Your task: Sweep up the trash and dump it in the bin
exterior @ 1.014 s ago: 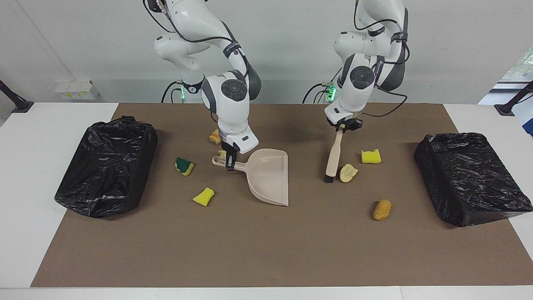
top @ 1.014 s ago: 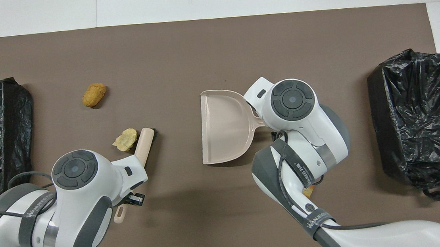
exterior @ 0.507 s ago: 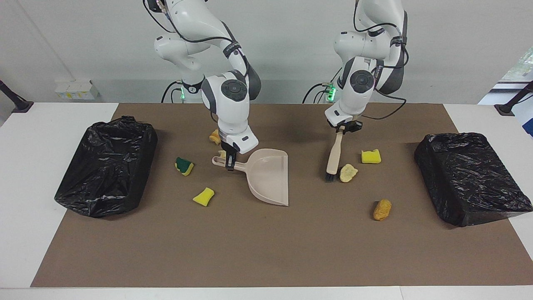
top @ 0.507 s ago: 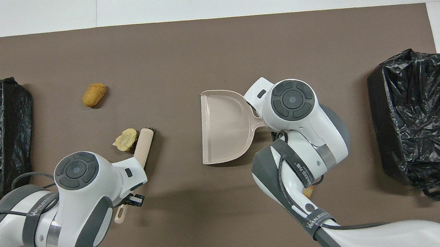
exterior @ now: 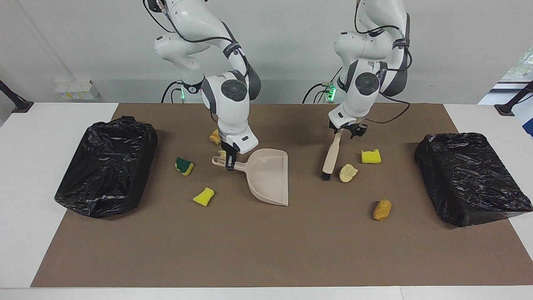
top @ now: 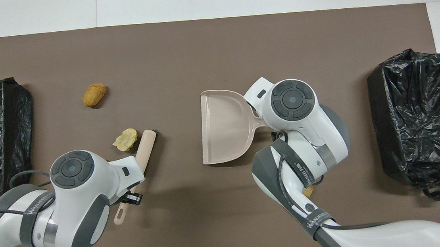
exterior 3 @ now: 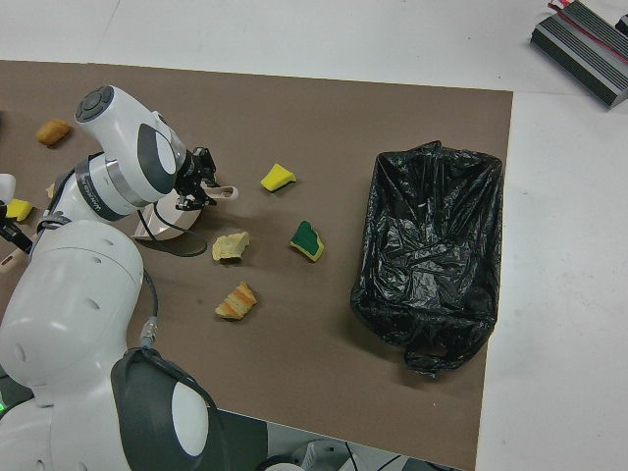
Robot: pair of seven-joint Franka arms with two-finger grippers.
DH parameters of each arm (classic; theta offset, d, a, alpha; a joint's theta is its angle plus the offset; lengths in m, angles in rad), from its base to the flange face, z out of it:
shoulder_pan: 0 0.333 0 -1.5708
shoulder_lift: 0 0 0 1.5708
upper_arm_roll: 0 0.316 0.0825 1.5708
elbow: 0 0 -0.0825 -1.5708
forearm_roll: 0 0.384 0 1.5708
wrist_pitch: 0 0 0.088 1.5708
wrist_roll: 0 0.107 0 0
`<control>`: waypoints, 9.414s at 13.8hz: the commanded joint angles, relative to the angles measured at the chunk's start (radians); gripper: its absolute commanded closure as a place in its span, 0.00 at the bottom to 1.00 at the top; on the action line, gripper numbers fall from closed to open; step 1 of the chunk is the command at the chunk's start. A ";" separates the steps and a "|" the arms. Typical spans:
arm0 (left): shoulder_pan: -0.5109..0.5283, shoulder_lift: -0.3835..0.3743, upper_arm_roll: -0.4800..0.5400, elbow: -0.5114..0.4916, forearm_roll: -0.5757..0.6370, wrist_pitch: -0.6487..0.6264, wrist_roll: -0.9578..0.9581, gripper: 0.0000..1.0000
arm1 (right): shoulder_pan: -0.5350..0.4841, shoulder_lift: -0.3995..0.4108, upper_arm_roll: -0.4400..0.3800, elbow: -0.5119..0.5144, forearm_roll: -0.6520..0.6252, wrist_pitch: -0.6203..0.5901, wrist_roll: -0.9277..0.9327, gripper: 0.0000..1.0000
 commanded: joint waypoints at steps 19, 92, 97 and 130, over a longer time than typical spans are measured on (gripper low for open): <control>0.277 0.347 0.002 0.601 0.165 -0.044 0.255 1.00 | 0.082 0.019 0.011 0.037 -0.137 -0.037 -0.004 1.00; -0.272 0.090 0.004 0.324 -0.426 -0.111 -0.519 1.00 | 0.016 0.000 0.011 -0.041 -0.120 -0.021 0.023 1.00; -0.258 0.036 -0.001 0.382 -0.306 -0.246 -0.567 1.00 | -0.041 -0.030 0.011 -0.004 -0.099 -0.037 -0.019 1.00; -0.705 -0.051 -0.035 -0.073 -0.464 0.111 -0.854 0.62 | -0.745 -0.205 -0.005 -0.078 -0.735 -0.147 -0.423 1.00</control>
